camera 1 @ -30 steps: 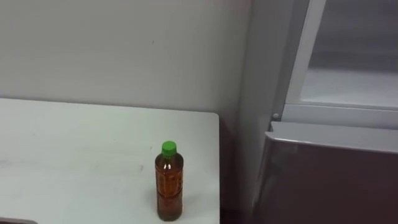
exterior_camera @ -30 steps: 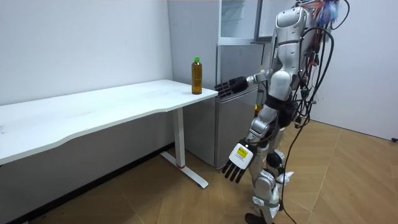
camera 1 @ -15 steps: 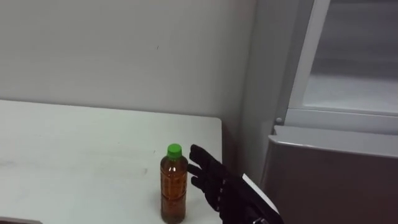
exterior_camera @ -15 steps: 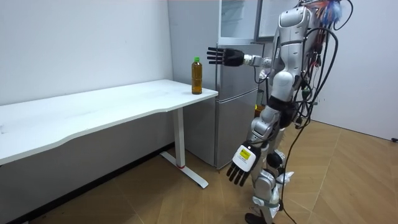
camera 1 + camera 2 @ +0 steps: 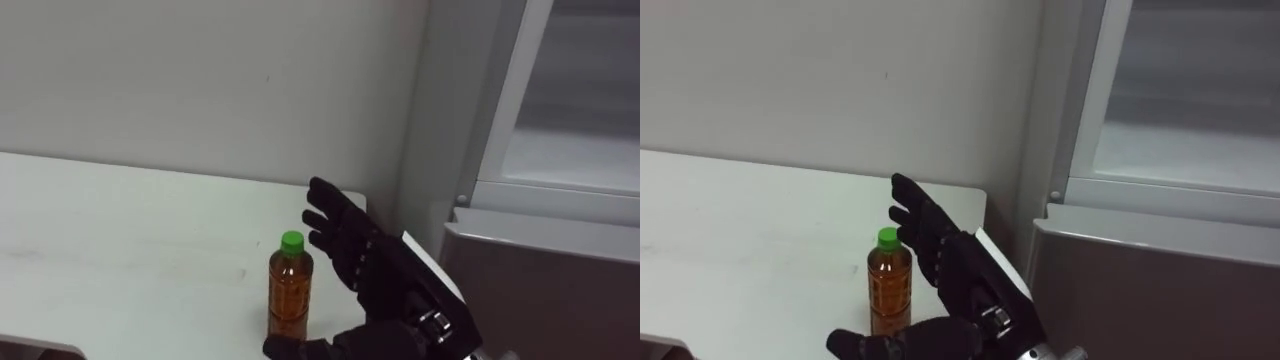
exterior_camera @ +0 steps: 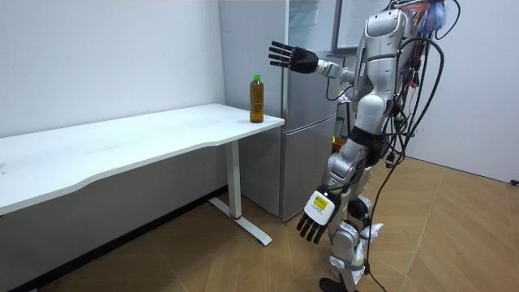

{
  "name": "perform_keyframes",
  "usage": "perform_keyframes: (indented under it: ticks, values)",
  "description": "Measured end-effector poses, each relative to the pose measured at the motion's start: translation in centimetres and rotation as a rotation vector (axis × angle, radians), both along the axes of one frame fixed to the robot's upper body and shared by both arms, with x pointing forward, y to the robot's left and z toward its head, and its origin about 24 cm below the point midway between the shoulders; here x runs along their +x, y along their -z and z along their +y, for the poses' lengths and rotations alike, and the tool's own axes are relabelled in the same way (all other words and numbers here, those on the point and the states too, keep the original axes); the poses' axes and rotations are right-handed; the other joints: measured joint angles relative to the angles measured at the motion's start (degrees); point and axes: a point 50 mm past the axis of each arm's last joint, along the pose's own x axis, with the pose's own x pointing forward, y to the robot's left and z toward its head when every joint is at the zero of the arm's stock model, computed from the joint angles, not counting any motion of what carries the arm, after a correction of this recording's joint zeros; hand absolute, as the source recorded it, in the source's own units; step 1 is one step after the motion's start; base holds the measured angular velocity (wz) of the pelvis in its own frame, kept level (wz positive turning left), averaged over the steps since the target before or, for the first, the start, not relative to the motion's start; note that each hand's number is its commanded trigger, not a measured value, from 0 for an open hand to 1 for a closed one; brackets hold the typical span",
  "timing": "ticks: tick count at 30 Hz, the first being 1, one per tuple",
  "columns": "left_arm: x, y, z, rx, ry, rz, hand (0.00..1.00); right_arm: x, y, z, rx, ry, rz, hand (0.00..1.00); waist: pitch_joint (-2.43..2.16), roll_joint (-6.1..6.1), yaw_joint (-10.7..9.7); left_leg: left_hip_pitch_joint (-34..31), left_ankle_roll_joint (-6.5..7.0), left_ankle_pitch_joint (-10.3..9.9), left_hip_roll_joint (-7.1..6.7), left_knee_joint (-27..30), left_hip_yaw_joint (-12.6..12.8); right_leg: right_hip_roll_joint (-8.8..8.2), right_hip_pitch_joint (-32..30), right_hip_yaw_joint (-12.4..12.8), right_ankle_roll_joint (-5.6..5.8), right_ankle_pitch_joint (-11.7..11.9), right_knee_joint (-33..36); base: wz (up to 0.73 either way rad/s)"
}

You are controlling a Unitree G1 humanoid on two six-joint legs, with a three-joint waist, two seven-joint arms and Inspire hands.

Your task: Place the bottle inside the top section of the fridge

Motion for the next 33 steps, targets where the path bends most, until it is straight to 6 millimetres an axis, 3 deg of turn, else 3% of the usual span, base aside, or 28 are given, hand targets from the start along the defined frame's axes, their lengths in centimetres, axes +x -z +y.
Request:
perform_keyframes:
  ticks: [8, 20, 22, 33]
  values:
    - [0.0, 0.0, 0.1, 0.014, 0.0, -0.001, 0.0, 0.3, -0.1, -0.4, 0.019, 0.072, 0.011, 0.0, 0.51, -0.92, 0.16, -0.07, 0.0, 0.0, 0.01, 0.0, -0.04, 0.0, -0.08, -0.07, 0.0, 0.0, -0.01, 0.0]
    - [0.0, -0.1, 0.2, 0.038, 0.042, 0.013, 0.0, 1.7, -2.1, -0.2, 0.073, 0.134, -0.039, 0.0, 0.32, -1.87, 0.95, -0.5, 0.0, 0.0, -0.05, 0.47, -1.46, -0.11, 0.28, -1.2, 0.0, 0.0, -0.05, 0.06]
    - [0.0, 0.0, 0.3, 0.042, 0.058, 0.025, 0.0, 2.2, -1.7, -0.4, 0.088, 0.163, -0.012, 0.0, 0.44, -2.11, 0.95, -0.5, 0.0, -0.01, -0.13, 0.83, -2.51, -0.22, 0.86, -1.79, 0.01, -0.01, -0.09, 0.22]
    - [-0.7, 0.1, 0.1, 0.019, 0.06, 0.065, 0.0, 4.4, 0.7, -1.7, 0.072, 0.387, 0.114, 0.0, 0.79, -2.89, 3.46, -2.06, -0.06, 0.03, -0.18, 1.71, -3.1, -0.37, 0.01, -2.61, 0.01, -0.01, -0.04, 0.03]
